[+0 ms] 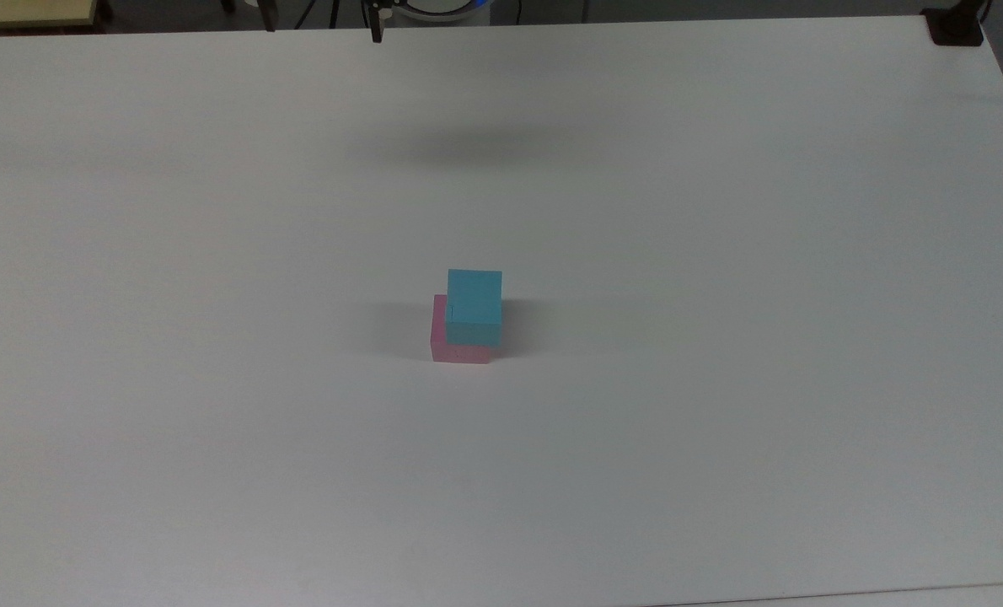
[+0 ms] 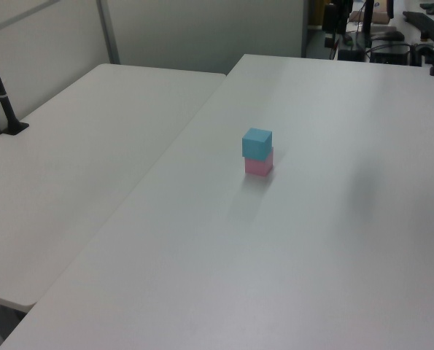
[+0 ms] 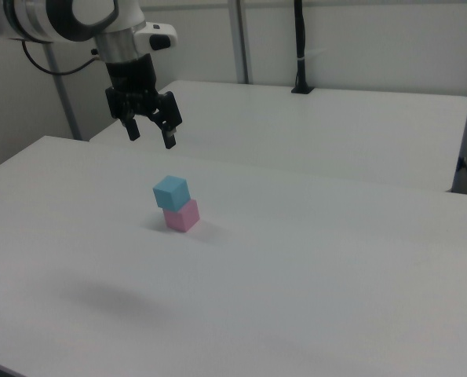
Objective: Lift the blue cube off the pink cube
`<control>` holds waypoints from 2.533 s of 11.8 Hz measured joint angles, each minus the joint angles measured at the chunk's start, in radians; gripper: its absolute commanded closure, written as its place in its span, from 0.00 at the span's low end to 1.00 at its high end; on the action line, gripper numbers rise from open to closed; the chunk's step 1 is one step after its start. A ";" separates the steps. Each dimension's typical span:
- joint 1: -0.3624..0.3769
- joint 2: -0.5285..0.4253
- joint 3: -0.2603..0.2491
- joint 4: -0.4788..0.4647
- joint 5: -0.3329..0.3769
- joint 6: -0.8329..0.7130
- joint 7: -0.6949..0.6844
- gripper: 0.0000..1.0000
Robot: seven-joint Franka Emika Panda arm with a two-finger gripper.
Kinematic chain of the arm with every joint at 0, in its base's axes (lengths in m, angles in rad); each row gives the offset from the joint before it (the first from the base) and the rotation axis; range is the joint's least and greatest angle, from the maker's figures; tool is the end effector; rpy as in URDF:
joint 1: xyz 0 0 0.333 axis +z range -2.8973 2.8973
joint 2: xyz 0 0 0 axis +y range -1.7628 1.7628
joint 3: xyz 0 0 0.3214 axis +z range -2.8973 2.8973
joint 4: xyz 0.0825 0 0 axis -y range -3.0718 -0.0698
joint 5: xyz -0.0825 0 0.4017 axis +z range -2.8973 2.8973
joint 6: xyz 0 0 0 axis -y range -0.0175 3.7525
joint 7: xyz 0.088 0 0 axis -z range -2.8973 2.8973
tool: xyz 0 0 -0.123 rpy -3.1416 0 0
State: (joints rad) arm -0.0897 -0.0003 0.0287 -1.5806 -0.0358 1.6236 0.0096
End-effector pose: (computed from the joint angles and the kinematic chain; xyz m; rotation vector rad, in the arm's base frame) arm 0.5768 -0.0395 0.6141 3.1021 -0.1078 0.0658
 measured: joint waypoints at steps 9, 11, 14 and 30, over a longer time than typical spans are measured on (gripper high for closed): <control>0.000 0.000 0.000 0.000 0.000 0.000 -0.101 0.00; 0.000 0.000 0.000 0.000 0.000 0.000 -0.160 0.00; 0.005 0.021 0.002 0.000 0.000 0.000 -0.194 0.00; 0.169 0.411 0.024 0.013 0.034 0.456 0.214 0.00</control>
State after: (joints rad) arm 0.0792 0.4106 0.0524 -1.5674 -0.0019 2.0798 0.2236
